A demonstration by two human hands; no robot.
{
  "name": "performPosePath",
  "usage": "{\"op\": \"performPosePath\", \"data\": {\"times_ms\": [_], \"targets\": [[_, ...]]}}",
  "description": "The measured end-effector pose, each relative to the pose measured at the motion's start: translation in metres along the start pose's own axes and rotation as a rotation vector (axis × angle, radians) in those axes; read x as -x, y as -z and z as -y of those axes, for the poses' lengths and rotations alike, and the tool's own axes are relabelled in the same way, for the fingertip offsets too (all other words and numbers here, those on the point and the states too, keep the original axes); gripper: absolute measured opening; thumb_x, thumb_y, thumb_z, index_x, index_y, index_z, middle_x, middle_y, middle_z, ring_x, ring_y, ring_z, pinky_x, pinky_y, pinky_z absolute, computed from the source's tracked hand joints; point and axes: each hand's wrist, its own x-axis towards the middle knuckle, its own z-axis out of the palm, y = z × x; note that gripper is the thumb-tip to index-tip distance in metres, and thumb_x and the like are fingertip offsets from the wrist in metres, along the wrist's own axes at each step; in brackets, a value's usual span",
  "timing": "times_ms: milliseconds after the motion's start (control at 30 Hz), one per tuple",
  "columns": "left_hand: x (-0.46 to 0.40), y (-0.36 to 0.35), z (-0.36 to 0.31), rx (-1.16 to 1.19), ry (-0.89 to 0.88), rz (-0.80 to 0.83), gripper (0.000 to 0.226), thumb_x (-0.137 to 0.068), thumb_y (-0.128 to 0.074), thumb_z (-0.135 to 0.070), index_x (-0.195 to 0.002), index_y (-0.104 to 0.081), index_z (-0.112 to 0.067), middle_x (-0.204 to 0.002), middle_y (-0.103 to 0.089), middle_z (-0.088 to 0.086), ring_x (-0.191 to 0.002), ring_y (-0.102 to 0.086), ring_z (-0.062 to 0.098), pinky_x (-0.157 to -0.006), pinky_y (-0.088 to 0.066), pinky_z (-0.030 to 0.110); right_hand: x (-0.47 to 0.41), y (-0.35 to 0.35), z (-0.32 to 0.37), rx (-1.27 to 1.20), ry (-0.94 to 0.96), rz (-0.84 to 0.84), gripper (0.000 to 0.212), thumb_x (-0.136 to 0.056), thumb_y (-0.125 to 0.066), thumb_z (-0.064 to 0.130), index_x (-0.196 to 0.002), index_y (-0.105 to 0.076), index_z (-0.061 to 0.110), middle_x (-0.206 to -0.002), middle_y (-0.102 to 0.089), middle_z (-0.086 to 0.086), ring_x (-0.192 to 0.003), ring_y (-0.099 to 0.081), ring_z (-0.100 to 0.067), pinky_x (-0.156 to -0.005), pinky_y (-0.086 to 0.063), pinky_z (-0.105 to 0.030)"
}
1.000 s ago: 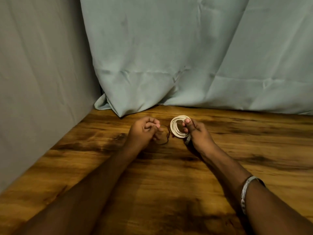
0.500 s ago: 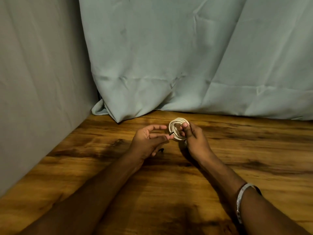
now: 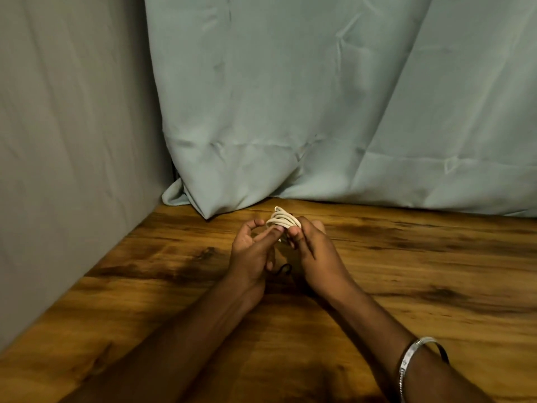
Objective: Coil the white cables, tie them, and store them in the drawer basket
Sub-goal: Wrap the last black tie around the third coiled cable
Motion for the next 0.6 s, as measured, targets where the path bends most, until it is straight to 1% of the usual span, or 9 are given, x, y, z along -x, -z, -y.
{"op": "performPosePath", "data": {"times_ms": [33, 100, 200, 267, 367, 433, 500, 533, 600], "targets": [[0.001, -0.001, -0.001, 0.045, 0.013, 0.015, 0.03, -0.093, -0.058, 0.0, -0.117, -0.044, -0.012, -0.066, -0.07, -0.001, -0.029, -0.035, 0.004, -0.031, -0.026, 0.014, 0.0, -0.001, 0.0, -0.011, -0.005, 0.018, 0.031, -0.108, -0.039, 0.045, -0.125, -0.062, 0.033, -0.105, -0.054, 0.001, -0.097, -0.059, -0.014, -0.089, -0.048, -0.035], [0.003, 0.0, -0.002, 0.159, 0.044, 0.06, 0.024, -0.094, -0.049, 0.004, -0.112, -0.047, -0.012, -0.057, -0.061, 0.004, -0.024, -0.03, 0.004, -0.031, -0.024, 0.012, 0.0, -0.004, -0.002, -0.054, -0.003, 0.036, 0.033, -0.105, -0.039, 0.049, -0.134, -0.055, 0.044, -0.112, -0.056, 0.004, -0.107, -0.06, -0.014, -0.098, -0.046, -0.038], [0.001, 0.003, -0.004, 0.201, 0.053, 0.078, 0.021, -0.094, -0.045, 0.005, -0.106, -0.048, -0.012, -0.047, -0.046, 0.006, -0.021, -0.023, 0.005, -0.029, -0.019, 0.013, 0.001, -0.004, 0.004, -0.239, -0.032, 0.046, 0.02, -0.108, -0.045, 0.04, -0.125, -0.052, 0.034, -0.116, -0.063, 0.005, -0.106, -0.064, -0.007, -0.097, -0.051, -0.035], [-0.001, 0.005, -0.001, 0.151, 0.051, 0.052, 0.02, -0.094, -0.047, 0.004, -0.106, -0.048, -0.012, -0.045, -0.042, 0.007, -0.021, -0.021, 0.005, -0.029, -0.018, 0.012, 0.0, -0.004, 0.004, -0.346, -0.08, 0.087, 0.027, -0.109, -0.048, 0.035, -0.136, -0.047, 0.032, -0.125, -0.066, 0.005, -0.112, -0.067, -0.006, -0.099, -0.055, -0.035], [0.0, 0.003, 0.001, 0.068, 0.04, 0.03, 0.022, -0.095, -0.049, 0.004, -0.111, -0.045, -0.011, -0.038, -0.042, 0.004, -0.02, -0.022, 0.005, -0.03, -0.018, 0.012, 0.0, -0.004, -0.001, -0.334, -0.11, 0.073, 0.039, -0.103, -0.049, 0.048, -0.142, -0.053, 0.044, -0.138, -0.061, -0.004, -0.123, -0.064, -0.014, -0.107, -0.054, -0.046], [0.002, 0.0, -0.002, 0.017, 0.019, 0.042, 0.024, -0.096, -0.051, 0.003, -0.116, -0.044, -0.009, -0.036, -0.045, 0.001, -0.021, -0.027, 0.005, -0.03, -0.019, 0.014, 0.0, -0.004, -0.001, -0.384, -0.106, 0.042, 0.039, -0.107, -0.051, 0.04, -0.145, -0.055, 0.036, -0.139, -0.063, -0.003, -0.125, -0.064, -0.013, -0.107, -0.054, -0.041], [0.005, -0.003, -0.003, -0.008, 0.008, 0.047, 0.026, -0.094, -0.056, 0.004, -0.115, -0.047, -0.01, -0.047, -0.06, 0.005, -0.03, -0.048, 0.007, -0.032, -0.036, 0.017, 0.0, -0.002, 0.001, -0.487, -0.113, -0.006, 0.033, -0.109, -0.053, 0.024, -0.141, -0.06, 0.023, -0.13, -0.07, -0.003, -0.12, -0.068, -0.016, -0.102, -0.056, -0.035], [0.005, -0.004, -0.002, -0.022, 0.006, 0.044, 0.029, -0.092, -0.059, 0.005, -0.114, -0.048, -0.01, -0.061, -0.069, 0.01, -0.04, -0.06, 0.012, -0.037, -0.046, 0.021, 0.0, -0.001, 0.001, -0.545, -0.129, -0.03, 0.028, -0.108, -0.054, 0.02, -0.135, -0.064, 0.021, -0.124, -0.074, -0.005, -0.115, -0.071, -0.019, -0.097, -0.058, -0.036], [0.007, -0.005, 0.0, -0.083, -0.016, 0.048, 0.036, -0.088, -0.065, 0.007, -0.115, -0.047, -0.01, -0.083, -0.076, 0.017, -0.06, -0.071, 0.021, -0.048, -0.055, 0.028, -0.001, 0.001, 0.002, -0.632, -0.193, -0.109, 0.019, -0.106, -0.058, 0.016, -0.118, -0.071, 0.022, -0.11, -0.078, -0.01, -0.099, -0.075, -0.024, -0.087, -0.06, -0.042]]}}
